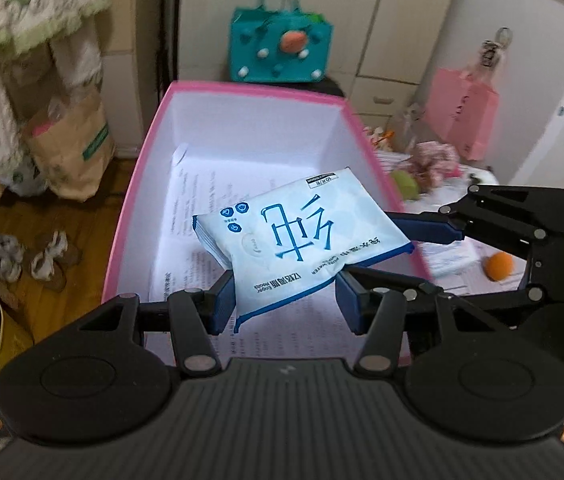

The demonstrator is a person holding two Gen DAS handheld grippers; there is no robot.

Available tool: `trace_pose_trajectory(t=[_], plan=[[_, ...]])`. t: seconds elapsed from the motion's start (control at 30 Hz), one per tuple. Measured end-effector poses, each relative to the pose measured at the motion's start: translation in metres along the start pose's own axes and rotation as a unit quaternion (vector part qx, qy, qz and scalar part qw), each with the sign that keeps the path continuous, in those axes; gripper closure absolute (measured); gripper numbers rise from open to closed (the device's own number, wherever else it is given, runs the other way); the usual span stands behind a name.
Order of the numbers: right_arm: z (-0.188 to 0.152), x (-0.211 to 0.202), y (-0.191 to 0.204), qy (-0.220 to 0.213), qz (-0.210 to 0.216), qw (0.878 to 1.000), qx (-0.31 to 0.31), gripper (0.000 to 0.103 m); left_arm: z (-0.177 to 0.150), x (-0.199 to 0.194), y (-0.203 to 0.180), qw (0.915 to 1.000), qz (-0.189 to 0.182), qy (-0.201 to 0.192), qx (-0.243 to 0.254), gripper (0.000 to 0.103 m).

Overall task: Organize soft objects
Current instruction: 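Lift the wipe pack with the left gripper and lower it into the pink box, then open the left gripper and withdraw it from the box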

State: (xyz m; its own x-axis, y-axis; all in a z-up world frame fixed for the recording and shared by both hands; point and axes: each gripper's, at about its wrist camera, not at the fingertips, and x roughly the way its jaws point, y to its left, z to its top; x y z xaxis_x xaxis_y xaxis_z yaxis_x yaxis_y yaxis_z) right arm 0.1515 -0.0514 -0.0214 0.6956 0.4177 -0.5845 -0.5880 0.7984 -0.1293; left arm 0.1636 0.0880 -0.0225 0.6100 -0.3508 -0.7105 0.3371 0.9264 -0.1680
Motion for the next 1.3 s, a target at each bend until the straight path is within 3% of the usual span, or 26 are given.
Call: trace_pose_trajectory(t=[0.2, 0.4, 0.57, 0.7, 0.9, 1.2, 1.3], plan=[[0.008, 0.034, -0.005, 0.029, 0.013, 1.000, -0.001, 0.059, 0.005, 0.033, 0.029, 0.9992, 0.009, 0.026, -0.030, 0.052], [0.010, 0.048, -0.006, 0.067, 0.020, 0.998, 0.000, 0.059, 0.012, 0.053, 0.038, 0.9981, 0.015, 0.053, -0.028, 0.052], [0.010, 0.052, -0.013, 0.079, 0.028, 0.996, 0.010, 0.057, 0.010, 0.056, 0.036, 0.9981, 0.024, 0.051, -0.027, 0.048], [0.010, 0.040, -0.019, 0.076, 0.044, 0.996, 0.014, 0.057, 0.010, 0.049, 0.031, 0.9988, 0.036, 0.033, -0.002, 0.041], [0.018, 0.015, -0.027, 0.073, 0.076, 0.994, 0.030, 0.057, 0.013, 0.023, 0.022, 0.9962, 0.072, 0.004, 0.048, 0.040], [0.027, -0.030, -0.031, 0.069, 0.081, 0.993, 0.044, 0.057, 0.019, -0.012, 0.010, 0.9948, 0.065, 0.010, 0.077, 0.040], [0.026, -0.047, -0.028, 0.065, 0.074, 0.994, 0.043, 0.057, 0.016, -0.023, 0.004, 0.9952, 0.043, 0.017, 0.087, 0.040]])
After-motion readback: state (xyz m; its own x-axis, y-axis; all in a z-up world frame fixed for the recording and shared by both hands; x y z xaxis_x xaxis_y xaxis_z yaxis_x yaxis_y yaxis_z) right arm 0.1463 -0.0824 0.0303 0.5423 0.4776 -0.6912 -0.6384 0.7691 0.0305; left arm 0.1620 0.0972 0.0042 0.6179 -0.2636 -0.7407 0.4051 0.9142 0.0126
